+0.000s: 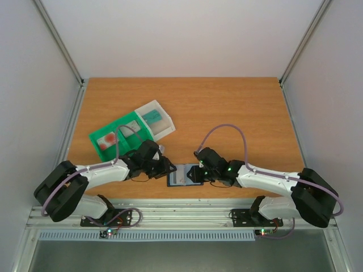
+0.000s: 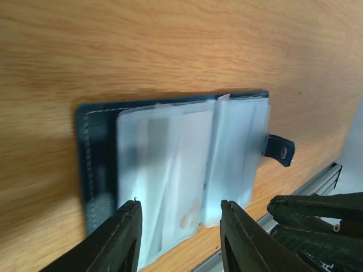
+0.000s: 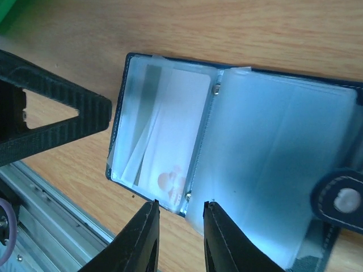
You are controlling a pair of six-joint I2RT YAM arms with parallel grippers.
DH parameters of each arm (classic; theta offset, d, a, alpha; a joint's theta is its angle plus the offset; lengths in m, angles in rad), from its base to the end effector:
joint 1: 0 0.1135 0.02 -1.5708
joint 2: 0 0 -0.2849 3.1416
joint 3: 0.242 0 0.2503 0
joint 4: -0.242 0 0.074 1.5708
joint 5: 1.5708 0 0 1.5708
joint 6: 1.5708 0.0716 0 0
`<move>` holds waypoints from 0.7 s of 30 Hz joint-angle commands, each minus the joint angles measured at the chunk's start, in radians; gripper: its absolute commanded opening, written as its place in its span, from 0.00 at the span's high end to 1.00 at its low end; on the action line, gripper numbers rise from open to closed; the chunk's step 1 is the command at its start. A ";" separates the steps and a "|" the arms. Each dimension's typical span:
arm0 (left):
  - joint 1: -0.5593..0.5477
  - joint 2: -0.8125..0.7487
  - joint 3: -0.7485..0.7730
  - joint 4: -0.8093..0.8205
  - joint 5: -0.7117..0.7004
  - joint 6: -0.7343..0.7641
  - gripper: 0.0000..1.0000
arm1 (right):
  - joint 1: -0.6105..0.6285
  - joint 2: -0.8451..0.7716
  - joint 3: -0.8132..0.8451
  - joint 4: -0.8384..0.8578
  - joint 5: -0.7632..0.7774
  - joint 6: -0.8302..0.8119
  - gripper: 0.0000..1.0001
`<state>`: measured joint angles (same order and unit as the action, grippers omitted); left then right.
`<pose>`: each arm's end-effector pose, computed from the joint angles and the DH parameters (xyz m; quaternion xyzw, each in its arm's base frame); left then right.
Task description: Take the credit cards out of the card holder
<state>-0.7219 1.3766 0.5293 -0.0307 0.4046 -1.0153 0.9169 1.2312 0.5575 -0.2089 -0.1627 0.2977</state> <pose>0.1766 -0.1931 0.1430 -0.0672 0.9215 -0.3760 0.0705 0.1394 0.2010 0.1657 -0.3120 0.8853 0.2547 0.2325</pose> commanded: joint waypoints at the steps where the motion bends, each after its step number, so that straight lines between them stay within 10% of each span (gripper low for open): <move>1: 0.018 -0.049 -0.042 -0.014 0.020 0.021 0.60 | 0.014 0.076 0.045 0.082 -0.044 0.024 0.78; 21: 0.023 -0.053 -0.109 0.122 0.057 -0.035 0.62 | 0.016 0.288 0.094 0.121 -0.019 0.006 0.86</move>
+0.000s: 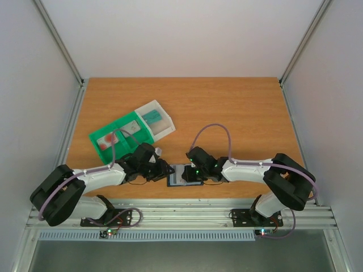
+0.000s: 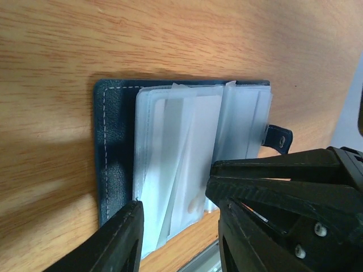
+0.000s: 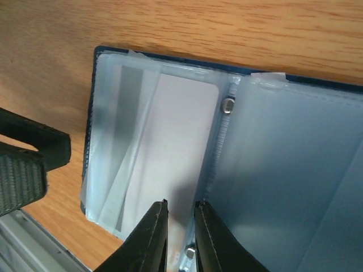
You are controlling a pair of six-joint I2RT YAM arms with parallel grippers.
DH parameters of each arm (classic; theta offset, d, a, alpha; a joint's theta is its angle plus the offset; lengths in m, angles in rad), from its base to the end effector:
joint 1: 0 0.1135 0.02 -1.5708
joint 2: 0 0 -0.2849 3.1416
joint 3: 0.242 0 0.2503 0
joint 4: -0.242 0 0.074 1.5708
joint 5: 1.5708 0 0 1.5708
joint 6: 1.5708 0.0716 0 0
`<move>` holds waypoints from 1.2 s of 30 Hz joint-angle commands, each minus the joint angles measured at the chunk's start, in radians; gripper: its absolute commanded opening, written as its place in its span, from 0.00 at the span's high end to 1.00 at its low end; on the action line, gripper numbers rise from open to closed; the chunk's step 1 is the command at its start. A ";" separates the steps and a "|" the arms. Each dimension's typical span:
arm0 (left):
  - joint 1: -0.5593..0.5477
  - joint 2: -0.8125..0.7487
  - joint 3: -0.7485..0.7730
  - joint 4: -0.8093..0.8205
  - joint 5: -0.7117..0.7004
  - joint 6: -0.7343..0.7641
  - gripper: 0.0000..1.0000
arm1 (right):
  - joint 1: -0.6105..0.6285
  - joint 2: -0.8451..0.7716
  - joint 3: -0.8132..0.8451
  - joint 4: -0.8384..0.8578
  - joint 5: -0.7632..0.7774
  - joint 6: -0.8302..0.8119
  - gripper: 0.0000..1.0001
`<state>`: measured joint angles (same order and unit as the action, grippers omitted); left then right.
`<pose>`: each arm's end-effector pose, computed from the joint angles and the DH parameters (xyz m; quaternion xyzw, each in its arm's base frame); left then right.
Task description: Take the credit cards out of the card holder
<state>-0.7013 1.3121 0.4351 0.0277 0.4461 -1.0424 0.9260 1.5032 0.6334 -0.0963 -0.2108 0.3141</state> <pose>0.1636 -0.1786 0.1364 -0.0779 0.9125 -0.3967 0.0630 0.1594 0.2369 0.1323 -0.3158 0.8958 0.2538 0.1826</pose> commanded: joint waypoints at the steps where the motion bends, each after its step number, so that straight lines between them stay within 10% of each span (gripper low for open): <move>1: 0.002 0.012 -0.015 0.064 0.016 -0.008 0.64 | 0.006 0.018 0.013 0.007 0.038 -0.014 0.86; 22: 0.002 0.066 0.014 0.055 -0.007 0.018 0.60 | 0.007 0.039 -0.051 0.036 0.054 -0.006 0.99; 36: 0.002 0.098 0.008 0.149 0.044 -0.004 0.77 | 0.007 0.034 -0.056 0.042 0.059 -0.004 0.99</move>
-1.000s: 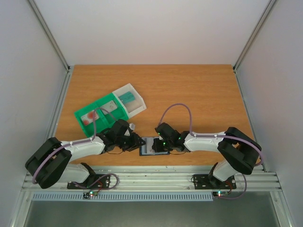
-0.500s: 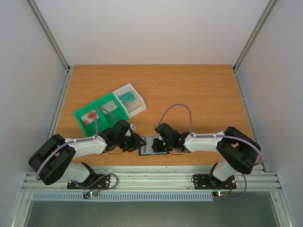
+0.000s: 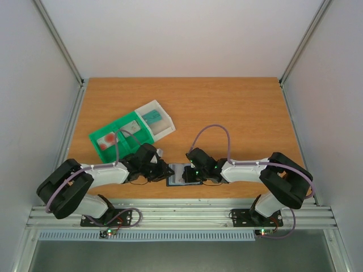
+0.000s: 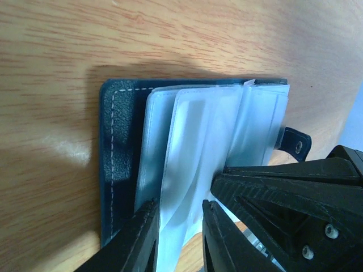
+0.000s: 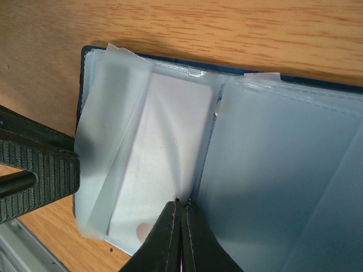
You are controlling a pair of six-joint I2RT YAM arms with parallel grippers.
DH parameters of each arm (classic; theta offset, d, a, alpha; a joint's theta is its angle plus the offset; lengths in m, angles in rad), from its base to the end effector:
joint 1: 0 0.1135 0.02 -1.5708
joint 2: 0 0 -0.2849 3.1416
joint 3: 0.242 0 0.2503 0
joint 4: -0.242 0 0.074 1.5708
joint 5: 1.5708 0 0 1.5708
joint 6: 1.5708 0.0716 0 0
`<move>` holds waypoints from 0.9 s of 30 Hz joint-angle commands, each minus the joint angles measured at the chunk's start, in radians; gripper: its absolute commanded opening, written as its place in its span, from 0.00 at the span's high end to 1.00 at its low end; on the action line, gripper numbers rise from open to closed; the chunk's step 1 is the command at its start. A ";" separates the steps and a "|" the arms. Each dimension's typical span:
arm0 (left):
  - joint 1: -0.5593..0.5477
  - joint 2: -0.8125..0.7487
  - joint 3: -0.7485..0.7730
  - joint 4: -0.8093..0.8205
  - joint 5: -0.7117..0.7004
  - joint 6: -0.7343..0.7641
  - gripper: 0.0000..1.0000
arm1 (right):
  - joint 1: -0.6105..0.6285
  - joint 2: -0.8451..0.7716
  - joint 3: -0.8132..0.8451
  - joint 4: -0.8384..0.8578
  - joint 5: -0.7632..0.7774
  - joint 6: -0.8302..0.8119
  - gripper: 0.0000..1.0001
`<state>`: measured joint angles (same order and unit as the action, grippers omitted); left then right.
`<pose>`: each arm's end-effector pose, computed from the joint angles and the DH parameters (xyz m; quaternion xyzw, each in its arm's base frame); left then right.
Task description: Take the credit cards out of the card holder
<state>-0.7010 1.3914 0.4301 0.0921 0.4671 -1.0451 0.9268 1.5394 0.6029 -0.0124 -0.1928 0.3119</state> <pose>0.1676 -0.1836 0.1236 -0.0780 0.9137 -0.3958 0.0483 0.1616 0.2381 0.1208 -0.3148 0.8943 0.2514 0.1948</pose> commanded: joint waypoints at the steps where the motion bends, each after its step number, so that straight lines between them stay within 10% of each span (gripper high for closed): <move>1: 0.002 0.022 0.013 0.088 0.024 -0.001 0.77 | 0.007 -0.003 -0.025 -0.041 0.042 -0.002 0.99; 27: -0.008 0.025 -0.036 0.325 0.126 -0.117 0.80 | 0.001 -0.038 -0.063 0.055 0.008 0.006 0.96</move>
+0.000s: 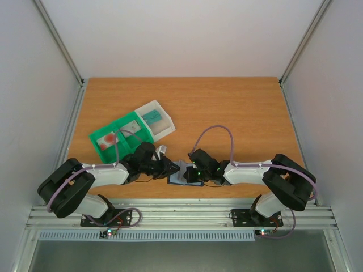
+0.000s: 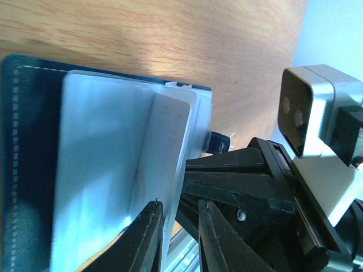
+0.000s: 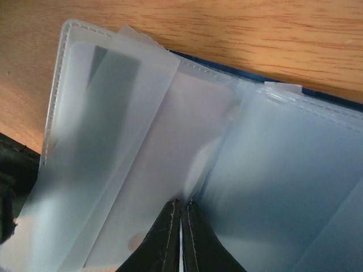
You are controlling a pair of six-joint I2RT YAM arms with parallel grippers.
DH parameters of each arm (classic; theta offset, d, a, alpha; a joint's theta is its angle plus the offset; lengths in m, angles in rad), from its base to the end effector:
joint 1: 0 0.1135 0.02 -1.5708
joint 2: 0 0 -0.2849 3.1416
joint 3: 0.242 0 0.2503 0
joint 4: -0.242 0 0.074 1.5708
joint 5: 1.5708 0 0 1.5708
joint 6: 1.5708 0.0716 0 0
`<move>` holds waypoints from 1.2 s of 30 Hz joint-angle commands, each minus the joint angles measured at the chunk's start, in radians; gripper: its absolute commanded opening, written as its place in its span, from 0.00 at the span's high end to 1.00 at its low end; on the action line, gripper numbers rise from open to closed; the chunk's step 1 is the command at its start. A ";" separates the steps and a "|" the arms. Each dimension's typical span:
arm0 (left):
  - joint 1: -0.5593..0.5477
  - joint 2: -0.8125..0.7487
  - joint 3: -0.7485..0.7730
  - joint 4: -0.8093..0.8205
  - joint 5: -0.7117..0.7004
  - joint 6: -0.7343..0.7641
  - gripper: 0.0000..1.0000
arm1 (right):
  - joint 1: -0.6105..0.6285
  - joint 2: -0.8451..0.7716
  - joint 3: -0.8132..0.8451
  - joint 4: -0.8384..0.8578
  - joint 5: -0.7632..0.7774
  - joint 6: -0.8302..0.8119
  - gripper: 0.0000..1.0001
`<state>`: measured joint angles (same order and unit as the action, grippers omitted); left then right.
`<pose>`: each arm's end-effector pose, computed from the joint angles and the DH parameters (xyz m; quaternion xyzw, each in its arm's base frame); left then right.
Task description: Take the credit cards out of the card holder
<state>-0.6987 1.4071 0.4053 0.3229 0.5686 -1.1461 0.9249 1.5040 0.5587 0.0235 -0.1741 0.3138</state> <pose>0.1740 -0.1965 0.1378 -0.0741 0.8712 -0.4828 0.0483 0.1582 0.2305 0.1208 -0.3105 0.8922 0.2515 0.2108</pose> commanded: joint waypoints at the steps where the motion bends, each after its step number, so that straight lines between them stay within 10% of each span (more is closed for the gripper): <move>1: -0.013 0.012 -0.010 0.096 0.025 -0.015 0.80 | 0.003 -0.002 -0.020 0.022 -0.011 0.005 0.96; 36: -0.082 0.089 0.090 0.039 -0.003 0.008 0.76 | -0.003 -0.283 -0.047 -0.180 0.169 -0.050 0.64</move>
<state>-0.7654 1.4784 0.4511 0.3500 0.5720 -1.1595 0.9237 1.2774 0.5152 -0.0738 -0.0917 0.2855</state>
